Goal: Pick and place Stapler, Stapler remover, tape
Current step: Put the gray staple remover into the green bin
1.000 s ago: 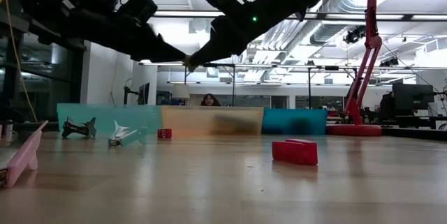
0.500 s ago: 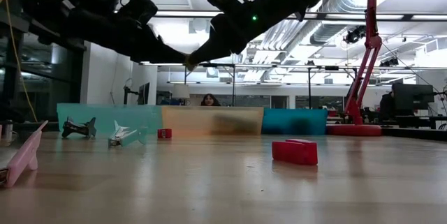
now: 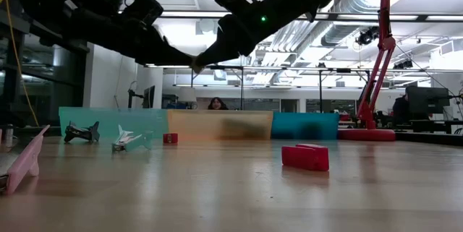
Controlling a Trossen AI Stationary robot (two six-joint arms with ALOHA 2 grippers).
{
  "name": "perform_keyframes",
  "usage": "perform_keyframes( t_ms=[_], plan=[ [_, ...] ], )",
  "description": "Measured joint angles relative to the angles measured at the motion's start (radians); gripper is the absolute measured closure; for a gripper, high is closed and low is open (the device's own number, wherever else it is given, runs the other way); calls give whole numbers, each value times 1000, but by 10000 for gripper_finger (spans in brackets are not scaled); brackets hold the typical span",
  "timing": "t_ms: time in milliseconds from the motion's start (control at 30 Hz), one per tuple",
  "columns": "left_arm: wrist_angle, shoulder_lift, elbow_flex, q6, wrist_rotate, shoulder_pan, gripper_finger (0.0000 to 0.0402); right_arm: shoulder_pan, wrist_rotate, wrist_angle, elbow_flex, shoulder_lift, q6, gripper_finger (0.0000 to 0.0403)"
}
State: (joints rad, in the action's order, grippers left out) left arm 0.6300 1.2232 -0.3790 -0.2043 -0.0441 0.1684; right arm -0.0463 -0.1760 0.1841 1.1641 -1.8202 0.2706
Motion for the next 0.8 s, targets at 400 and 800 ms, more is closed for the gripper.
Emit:
perform_keyframes(
  t_ms=[400, 800],
  plan=[
    [0, 0, 1, -5, -3, 1, 319, 0, 3, -5, 0, 0, -8, 319],
    [-3, 0, 1, 28, -12, 1, 319, 1, 28, -14, 0, 0, -20, 215]
  ],
)
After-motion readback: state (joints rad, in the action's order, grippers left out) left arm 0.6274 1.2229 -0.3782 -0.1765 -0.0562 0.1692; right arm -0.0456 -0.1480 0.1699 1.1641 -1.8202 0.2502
